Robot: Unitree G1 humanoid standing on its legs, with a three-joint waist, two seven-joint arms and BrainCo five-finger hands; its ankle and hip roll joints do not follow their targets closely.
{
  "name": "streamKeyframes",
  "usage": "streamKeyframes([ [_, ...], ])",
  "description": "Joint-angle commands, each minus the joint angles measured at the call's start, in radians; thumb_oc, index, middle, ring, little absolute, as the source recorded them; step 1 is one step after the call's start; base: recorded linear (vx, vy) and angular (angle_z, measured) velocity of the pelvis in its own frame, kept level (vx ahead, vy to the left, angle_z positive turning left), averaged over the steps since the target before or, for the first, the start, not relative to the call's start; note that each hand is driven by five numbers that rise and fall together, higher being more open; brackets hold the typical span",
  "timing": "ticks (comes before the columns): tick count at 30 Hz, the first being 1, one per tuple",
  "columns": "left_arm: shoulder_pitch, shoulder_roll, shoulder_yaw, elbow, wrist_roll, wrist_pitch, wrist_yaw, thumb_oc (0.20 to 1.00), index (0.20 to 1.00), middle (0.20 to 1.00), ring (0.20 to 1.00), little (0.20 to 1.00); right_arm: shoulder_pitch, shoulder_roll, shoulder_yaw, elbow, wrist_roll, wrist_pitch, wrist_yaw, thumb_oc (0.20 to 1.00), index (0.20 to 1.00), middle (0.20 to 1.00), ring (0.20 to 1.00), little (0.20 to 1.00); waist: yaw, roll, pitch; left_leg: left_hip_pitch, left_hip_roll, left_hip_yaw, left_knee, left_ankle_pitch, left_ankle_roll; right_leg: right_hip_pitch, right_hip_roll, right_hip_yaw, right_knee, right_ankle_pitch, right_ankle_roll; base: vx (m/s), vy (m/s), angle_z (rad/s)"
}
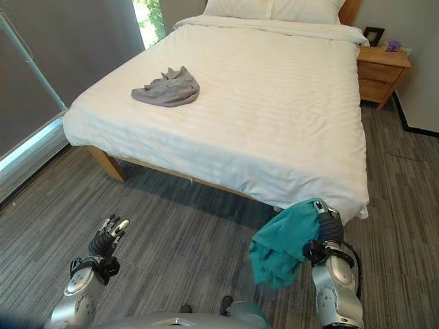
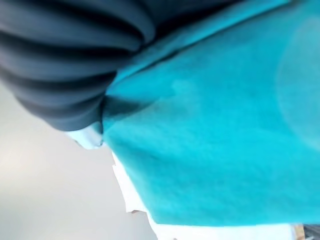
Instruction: Pick up bed clothes into laundry basket.
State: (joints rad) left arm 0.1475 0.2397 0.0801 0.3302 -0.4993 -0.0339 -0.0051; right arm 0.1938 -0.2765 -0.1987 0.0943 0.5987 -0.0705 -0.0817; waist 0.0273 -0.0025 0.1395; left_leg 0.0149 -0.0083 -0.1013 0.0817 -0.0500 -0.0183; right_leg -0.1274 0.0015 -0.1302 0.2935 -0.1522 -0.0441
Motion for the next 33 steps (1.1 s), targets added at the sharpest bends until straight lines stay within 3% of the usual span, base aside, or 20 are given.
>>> streamKeyframes([
  [1, -0.034, 0.05, 0.047, -0.032, -0.031, -0.057, 0.009, 1.0, 1.0, 1.0, 1.0, 1.0, -0.081, -0.023, -0.016, -0.068, 0.046, -0.074, 0.008, 0.2, 0.2, 0.2, 0.2, 0.2, 0.016, -0.084, 0.048, -0.069, 0.024, 0.015, 0.116, 0.096, -0.037, 0.209, -0.048, 0.059, -0.346, 0.27, 0.068, -0.04, 0.046, 0.43],
  [5, 0.006, 0.047, 0.084, -0.048, -0.034, -0.061, 0.007, 1.0, 1.0, 1.0, 1.0, 1.0, -0.087, -0.019, -0.011, -0.055, 0.055, -0.068, 0.015, 0.2, 0.2, 0.2, 0.2, 0.2, 0.041, -0.101, 0.038, -0.055, 0.15, 0.01, 0.085, 0.157, -0.044, 0.21, -0.086, 0.09, -0.34, 0.266, 0.104, 0.04, 0.073, -0.24],
  [6, 0.006, 0.047, 0.084, -0.049, -0.034, -0.061, 0.007, 1.0, 1.0, 1.0, 1.0, 1.0, -0.087, -0.019, -0.011, -0.055, 0.055, -0.068, 0.015, 0.2, 0.2, 0.2, 0.2, 0.2, 0.043, -0.101, 0.04, -0.056, 0.15, 0.011, 0.081, 0.168, -0.045, 0.205, -0.086, 0.092, -0.337, 0.271, 0.103, 0.11, 0.172, -0.15],
  [7, 0.014, 0.047, 0.103, -0.048, -0.041, -0.068, 0.013, 1.0, 1.0, 1.0, 1.0, 1.0, -0.081, -0.025, -0.015, -0.06, 0.051, -0.066, 0.013, 0.2, 0.2, 0.2, 0.2, 0.2, 0.045, -0.089, 0.033, -0.037, 0.221, -0.016, 0.054, 0.223, -0.068, 0.206, -0.105, 0.107, -0.334, 0.262, 0.118, 0.04, 0.123, -0.08],
  [8, 0.014, 0.047, 0.103, -0.048, -0.041, -0.069, 0.013, 1.0, 1.0, 1.0, 1.0, 1.0, -0.081, -0.025, -0.015, -0.06, 0.051, -0.066, 0.013, 0.2, 0.2, 0.2, 0.2, 0.2, 0.045, -0.088, 0.034, -0.034, 0.222, -0.016, 0.052, 0.224, -0.069, 0.208, -0.103, 0.107, -0.334, 0.262, 0.117, 0.12, 0.23, -0.09],
  [10, 0.016, 0.045, 0.121, -0.047, -0.063, -0.079, 0.019, 1.0, 1.0, 1.0, 1.0, 1.0, -0.07, -0.032, -0.032, -0.06, 0.056, -0.071, 0.009, 0.2, 0.2, 0.2, 0.2, 0.2, 0.029, -0.055, 0.017, -0.007, 0.3, 0.002, -0.044, 0.287, -0.098, 0.211, -0.109, 0.111, -0.334, 0.245, 0.126, 0.13, 0.259, -0.11],
  [13, 0.006, 0.051, 0.134, -0.03, -0.079, -0.09, 0.032, 1.0, 1.0, 1.0, 1.0, 1.0, -0.054, -0.039, -0.058, -0.065, 0.049, -0.075, -0.003, 0.2, 0.2, 0.2, 0.2, 0.2, 0.02, -0.028, 0.007, -0.009, 0.335, 0.002, -0.118, 0.34, -0.13, 0.224, -0.135, 0.117, -0.325, 0.219, 0.138, 0.17, 0.371, 0.12],
  [15, -0.005, 0.076, 0.159, -0.027, -0.096, -0.109, 0.048, 1.0, 1.0, 1.0, 1.0, 1.0, -0.04, -0.052, -0.081, -0.065, 0.023, -0.079, -0.018, 0.2, 0.2, 0.2, 0.2, 0.2, 0.012, -0.006, 0.003, -0.025, 0.374, -0.046, -0.099, 0.342, -0.164, 0.211, -0.197, 0.159, -0.263, 0.168, 0.172, 0.2, 0.598, 0.0],
  [17, -0.015, 0.098, 0.168, -0.029, -0.104, -0.12, 0.048, 1.0, 1.0, 1.0, 1.0, 1.0, -0.051, -0.054, -0.074, -0.069, 0.023, -0.084, -0.016, 0.2, 0.2, 0.2, 0.2, 0.2, 0.012, 0.0, 0.0, -0.031, 0.36, -0.07, -0.08, 0.3, -0.164, 0.205, -0.221, 0.183, -0.255, 0.172, 0.19, 0.15, 0.443, -0.19],
  [18, -0.027, 0.106, 0.161, -0.033, -0.116, -0.122, 0.055, 1.0, 1.0, 1.0, 1.0, 1.0, -0.057, -0.043, -0.061, -0.062, 0.022, -0.076, -0.015, 0.2, 0.2, 0.2, 0.2, 0.2, 0.01, -0.012, 0.0, -0.027, 0.324, -0.071, -0.058, 0.178, -0.154, 0.202, -0.265, 0.195, -0.249, 0.183, 0.213, 0.13, 0.397, -0.56],
  [19, -0.027, 0.107, 0.161, -0.033, -0.116, -0.122, 0.055, 1.0, 1.0, 1.0, 1.0, 1.0, -0.057, -0.042, -0.061, -0.062, 0.022, -0.076, -0.015, 0.2, 0.2, 0.2, 0.2, 0.2, 0.011, -0.014, 0.001, -0.028, 0.321, -0.07, -0.054, 0.175, -0.153, 0.202, -0.268, 0.196, -0.249, 0.183, 0.214, 0.17, 0.578, -0.84],
  [21, -0.054, 0.124, 0.129, -0.007, -0.111, -0.108, 0.054, 1.0, 1.0, 1.0, 1.0, 1.0, -0.047, 0.014, -0.048, -0.063, 0.075, -0.075, -0.024, 0.2, 0.2, 0.2, 0.2, 0.2, 0.005, -0.039, -0.001, -0.006, 0.244, -0.05, -0.093, 0.11, -0.108, 0.17, -0.353, 0.214, -0.2, 0.339, 0.245, 0.15, 0.584, -0.36],
  [23, -0.048, 0.144, 0.133, -0.012, -0.108, -0.104, 0.052, 1.0, 1.0, 1.0, 1.0, 1.0, -0.06, 0.038, -0.026, -0.037, 0.124, -0.073, -0.017, 0.2, 0.2, 0.2, 0.2, 0.2, 0.01, -0.054, 0.013, 0.014, 0.205, -0.018, -0.108, 0.098, -0.076, 0.096, -0.36, 0.25, -0.147, 0.472, 0.218, 0.01, 0.43, -0.04],
  [24, -0.028, 0.154, 0.145, -0.021, -0.101, -0.102, 0.05, 1.0, 1.0, 1.0, 1.0, 1.0, -0.059, 0.046, -0.012, -0.046, 0.122, -0.067, -0.003, 0.2, 0.2, 0.2, 0.2, 0.2, 0.016, -0.052, 0.021, 0.027, 0.189, 0.001, -0.125, 0.098, -0.062, 0.054, -0.386, 0.208, -0.132, 0.553, 0.221, -0.03, 0.293, -0.22],
  [27, -0.022, 0.165, 0.157, -0.034, -0.079, -0.096, 0.048, 1.0, 1.0, 1.0, 1.0, 1.0, -0.064, 0.037, -0.003, -0.042, 0.103, -0.054, 0.013, 0.2, 0.2, 0.2, 0.2, 0.2, 0.01, -0.019, 0.037, 0.052, 0.154, 0.038, -0.148, 0.085, -0.019, 0.008, -0.343, 0.159, -0.019, 0.493, 0.2, 0.02, 0.627, -0.97],
  [29, -0.029, 0.166, 0.163, -0.02, -0.077, -0.093, 0.042, 1.0, 1.0, 1.0, 1.0, 1.0, -0.054, 0.041, 0.0, -0.042, 0.115, -0.051, 0.029, 0.2, 0.2, 0.2, 0.2, 0.2, -0.014, -0.006, 0.043, 0.068, 0.123, 0.039, -0.152, 0.085, 0.004, -0.01, -0.22, 0.176, 0.021, 0.381, 0.18, 0.09, 0.444, -0.01],
  [30, -0.022, 0.163, 0.173, -0.018, -0.072, -0.087, 0.038, 1.0, 1.0, 1.0, 1.0, 1.0, -0.047, 0.034, -0.001, -0.035, 0.103, -0.045, 0.036, 0.2, 0.2, 0.2, 0.2, 0.2, -0.015, -0.011, 0.042, 0.082, 0.093, 0.062, -0.164, 0.08, 0.02, -0.014, -0.156, 0.097, -0.014, 0.306, 0.158, 0.1, 0.461, 0.03],
  [31, -0.022, 0.159, 0.174, -0.019, -0.065, -0.084, 0.044, 1.0, 1.0, 1.0, 1.0, 1.0, -0.044, 0.032, 0.002, -0.028, 0.093, -0.045, 0.037, 0.2, 0.2, 0.2, 0.2, 0.2, -0.013, -0.015, 0.043, 0.087, 0.08, 0.069, -0.167, 0.077, 0.021, -0.011, -0.132, 0.061, -0.033, 0.28, 0.146, 0.08, 0.368, -0.34],
  [32, -0.03, 0.153, 0.168, -0.021, -0.058, -0.081, 0.043, 1.0, 1.0, 1.0, 1.0, 1.0, -0.036, 0.033, -0.001, -0.019, 0.097, -0.044, 0.039, 0.2, 0.2, 0.2, 0.2, 0.2, -0.023, -0.021, 0.039, 0.084, 0.06, 0.049, -0.166, 0.08, 0.028, -0.001, -0.067, 0.097, -0.072, 0.251, 0.131, 0.07, 0.15, -0.18],
  [33, -0.036, 0.15, 0.164, -0.014, -0.052, -0.082, 0.05, 1.0, 1.0, 1.0, 1.0, 1.0, -0.034, 0.032, 0.0, -0.015, 0.094, -0.046, 0.039, 0.2, 0.2, 0.2, 0.2, 0.2, -0.019, -0.024, 0.039, 0.087, 0.053, 0.047, -0.164, 0.076, 0.026, 0.015, -0.07, 0.111, -0.091, 0.254, 0.135, 0.07, 0.073, 0.06],
])
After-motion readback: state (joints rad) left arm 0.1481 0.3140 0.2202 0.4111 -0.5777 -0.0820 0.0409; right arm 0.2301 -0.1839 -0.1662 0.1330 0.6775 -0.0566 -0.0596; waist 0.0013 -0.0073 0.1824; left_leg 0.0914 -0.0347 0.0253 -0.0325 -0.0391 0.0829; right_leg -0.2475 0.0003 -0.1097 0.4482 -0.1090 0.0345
